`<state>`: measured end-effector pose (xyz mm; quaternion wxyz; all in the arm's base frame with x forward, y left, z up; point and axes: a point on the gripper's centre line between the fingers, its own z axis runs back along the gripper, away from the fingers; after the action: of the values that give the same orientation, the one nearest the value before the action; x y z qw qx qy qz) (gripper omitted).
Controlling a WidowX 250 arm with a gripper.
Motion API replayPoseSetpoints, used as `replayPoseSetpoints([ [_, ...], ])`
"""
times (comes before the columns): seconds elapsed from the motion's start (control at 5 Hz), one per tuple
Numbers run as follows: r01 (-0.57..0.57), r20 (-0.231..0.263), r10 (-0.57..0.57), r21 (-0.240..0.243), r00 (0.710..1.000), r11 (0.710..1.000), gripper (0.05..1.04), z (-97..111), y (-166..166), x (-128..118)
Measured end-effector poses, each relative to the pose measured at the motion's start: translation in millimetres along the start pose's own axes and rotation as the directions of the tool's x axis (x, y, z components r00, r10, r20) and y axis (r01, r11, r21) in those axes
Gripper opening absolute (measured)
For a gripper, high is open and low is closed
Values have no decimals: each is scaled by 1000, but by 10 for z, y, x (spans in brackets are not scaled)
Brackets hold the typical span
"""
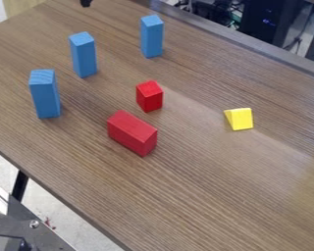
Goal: Move the blue rectangular on the center of the table
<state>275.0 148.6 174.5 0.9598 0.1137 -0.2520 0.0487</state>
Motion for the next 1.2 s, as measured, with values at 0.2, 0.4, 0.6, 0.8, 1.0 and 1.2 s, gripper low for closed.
replayPoseSetpoints([
  [0.2, -3, -23, 3, -9, 1000, 1000, 998, -49, -19, -60],
  [0.4, -61, -3, 61, -10, 998, 998, 998, 75, -23, -161],
  [0.6, -126, -39, 127, 24, 991, 992, 998, 51, 39, -306],
  [0.8, -164, -117, 171, 66, 978, 984, 998, -124, 70, -480],
  [1.0, -175, -180, 188, 82, 966, 981, 998, -290, 87, -576],
  [1.2, -178, -233, 190, 71, 954, 981, 998, -429, 66, -657],
])
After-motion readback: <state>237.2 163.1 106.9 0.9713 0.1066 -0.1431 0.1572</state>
